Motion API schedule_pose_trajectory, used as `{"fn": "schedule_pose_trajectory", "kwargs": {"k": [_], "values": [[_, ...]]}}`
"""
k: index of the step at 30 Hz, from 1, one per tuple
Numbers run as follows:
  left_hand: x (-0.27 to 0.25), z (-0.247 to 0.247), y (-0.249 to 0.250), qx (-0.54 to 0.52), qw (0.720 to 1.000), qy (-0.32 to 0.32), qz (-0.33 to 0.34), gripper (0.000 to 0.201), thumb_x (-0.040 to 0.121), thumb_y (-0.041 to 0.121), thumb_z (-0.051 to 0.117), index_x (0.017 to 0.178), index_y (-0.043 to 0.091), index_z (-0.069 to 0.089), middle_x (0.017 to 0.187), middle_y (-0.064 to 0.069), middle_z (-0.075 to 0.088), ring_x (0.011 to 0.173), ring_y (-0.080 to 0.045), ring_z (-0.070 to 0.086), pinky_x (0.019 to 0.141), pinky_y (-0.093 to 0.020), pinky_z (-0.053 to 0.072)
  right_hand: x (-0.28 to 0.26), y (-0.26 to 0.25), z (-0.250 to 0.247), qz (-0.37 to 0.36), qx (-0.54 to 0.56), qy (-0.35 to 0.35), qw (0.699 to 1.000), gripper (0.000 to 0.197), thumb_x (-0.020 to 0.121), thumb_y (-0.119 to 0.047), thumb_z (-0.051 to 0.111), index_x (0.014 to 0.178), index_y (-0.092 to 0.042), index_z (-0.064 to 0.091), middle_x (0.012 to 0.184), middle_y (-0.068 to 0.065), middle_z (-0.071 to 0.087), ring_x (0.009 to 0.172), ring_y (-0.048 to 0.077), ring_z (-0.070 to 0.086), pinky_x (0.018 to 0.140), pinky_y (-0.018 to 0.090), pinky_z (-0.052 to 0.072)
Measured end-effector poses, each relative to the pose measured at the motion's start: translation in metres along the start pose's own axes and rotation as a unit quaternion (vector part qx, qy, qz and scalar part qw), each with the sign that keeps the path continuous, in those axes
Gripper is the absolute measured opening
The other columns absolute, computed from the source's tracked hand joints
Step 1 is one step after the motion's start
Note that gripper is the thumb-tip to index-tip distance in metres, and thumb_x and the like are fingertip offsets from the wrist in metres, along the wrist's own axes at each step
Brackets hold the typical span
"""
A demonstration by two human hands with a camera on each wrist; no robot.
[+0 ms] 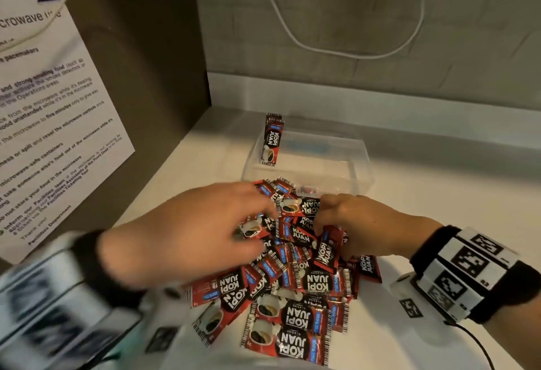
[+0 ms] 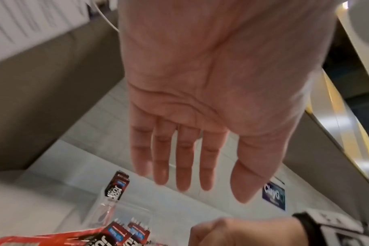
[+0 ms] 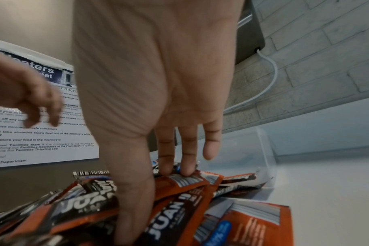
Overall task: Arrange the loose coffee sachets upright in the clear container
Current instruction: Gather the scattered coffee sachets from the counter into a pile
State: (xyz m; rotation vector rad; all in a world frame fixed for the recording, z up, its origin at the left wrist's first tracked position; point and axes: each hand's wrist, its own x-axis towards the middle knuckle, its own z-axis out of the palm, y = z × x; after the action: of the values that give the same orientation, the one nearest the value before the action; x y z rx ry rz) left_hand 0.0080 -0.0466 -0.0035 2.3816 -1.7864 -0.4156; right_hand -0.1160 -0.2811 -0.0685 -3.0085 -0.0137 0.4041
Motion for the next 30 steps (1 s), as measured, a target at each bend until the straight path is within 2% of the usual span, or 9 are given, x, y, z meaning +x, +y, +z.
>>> {"fn": "schedule_pose_trajectory", "kwargs": {"k": [2,5,8,11,17,20,22,26,30], "values": [[0.031,0.01,0.008,0.032,0.999,0.027,0.023,0.047,0.087,0.051,0.054,0.131,0.041,0.047,0.128,0.02,0.045,0.117,0.0,0.043,0.098,-0.025,0.04,0.0,-0.001,0.0,-0.012,0.0,0.012,1.0,0.046,0.068,-0.025,0.079,0.11,-0.031,0.061,0.115,-0.006,0.052,0.104,0.014,0.051,0.08,0.032,0.048],[0.072,0.033,0.01,0.085,0.996,-0.011,0.033,0.047,0.086,0.048,0.059,0.128,0.027,0.054,0.119,0.006,0.052,0.111,-0.015,0.05,0.092,-0.037,0.046,-0.002,0.001,-0.003,-0.027,0.019,0.043,0.999,0.034,0.067,-0.025,0.08,0.099,-0.028,0.067,0.107,-0.006,0.056,0.1,0.015,0.051,0.079,0.034,0.048],[0.09,0.049,0.008,0.105,0.993,-0.042,0.029,0.041,0.084,0.049,0.061,0.111,0.019,0.063,0.103,0.0,0.059,0.095,-0.02,0.058,0.079,-0.04,0.053,-0.006,0.005,-0.009,-0.024,0.031,0.059,0.998,0.021,0.069,-0.028,0.08,0.087,-0.026,0.068,0.1,-0.009,0.059,0.094,0.012,0.052,0.075,0.03,0.045],[0.098,0.057,0.007,0.112,0.991,-0.061,0.033,0.041,0.082,0.048,0.066,0.107,0.016,0.064,0.101,-0.001,0.059,0.088,-0.021,0.059,0.071,-0.036,0.052,-0.01,0.009,-0.016,-0.024,0.095,0.072,0.993,0.016,0.076,-0.02,0.076,0.077,-0.024,0.06,0.082,-0.011,0.062,0.074,0.005,0.055,0.064,0.019,0.039],[0.1,0.055,0.013,0.129,0.987,-0.051,0.085,0.019,0.088,0.029,0.06,0.1,0.016,0.067,0.095,-0.002,0.064,0.087,-0.022,0.06,0.073,-0.037,0.052,-0.013,0.009,-0.026,0.053,0.249,0.123,0.959,0.032,0.085,0.005,0.055,0.08,-0.021,0.036,0.067,-0.006,0.05,0.056,0.001,0.05,0.051,0.018,0.036],[0.095,0.044,0.011,0.119,0.989,-0.01,0.093,0.011,0.086,0.023,0.057,0.077,0.017,0.058,0.079,0.0,0.06,0.074,-0.02,0.058,0.066,-0.036,0.051,-0.01,0.008,-0.024,0.084,0.299,0.156,0.938,0.03,0.085,0.003,0.055,0.087,-0.023,0.04,0.075,-0.001,0.051,0.062,0.007,0.045,0.054,0.025,0.04],[0.087,0.033,0.006,0.089,0.993,0.005,0.077,0.019,0.082,0.025,0.059,0.068,0.023,0.047,0.074,0.004,0.057,0.069,-0.015,0.055,0.061,-0.031,0.047,-0.005,0.006,-0.019,0.099,0.286,0.162,0.939,0.03,0.083,-0.005,0.063,0.098,-0.024,0.045,0.077,-0.001,0.05,0.064,0.012,0.046,0.057,0.026,0.04],[0.066,0.01,-0.012,0.027,0.999,0.008,0.029,0.024,0.075,0.018,0.06,0.064,0.021,0.039,0.072,-0.001,0.053,0.065,-0.016,0.049,0.058,-0.034,0.04,0.011,0.0,-0.009,0.104,0.105,0.125,0.981,0.032,0.078,-0.027,0.072,0.106,-0.017,0.061,0.092,0.0,0.056,0.08,0.018,0.053,0.07,0.03,0.047],[0.046,0.004,-0.028,-0.025,1.0,-0.001,-0.007,0.026,0.082,0.005,0.051,0.069,0.022,0.035,0.081,0.002,0.047,0.072,-0.017,0.046,0.065,-0.032,0.038,0.022,-0.007,0.003,0.124,0.016,0.077,0.989,0.047,0.08,-0.037,0.07,0.121,-0.019,0.057,0.107,0.001,0.058,0.095,0.021,0.058,0.074,0.03,0.048]]}}
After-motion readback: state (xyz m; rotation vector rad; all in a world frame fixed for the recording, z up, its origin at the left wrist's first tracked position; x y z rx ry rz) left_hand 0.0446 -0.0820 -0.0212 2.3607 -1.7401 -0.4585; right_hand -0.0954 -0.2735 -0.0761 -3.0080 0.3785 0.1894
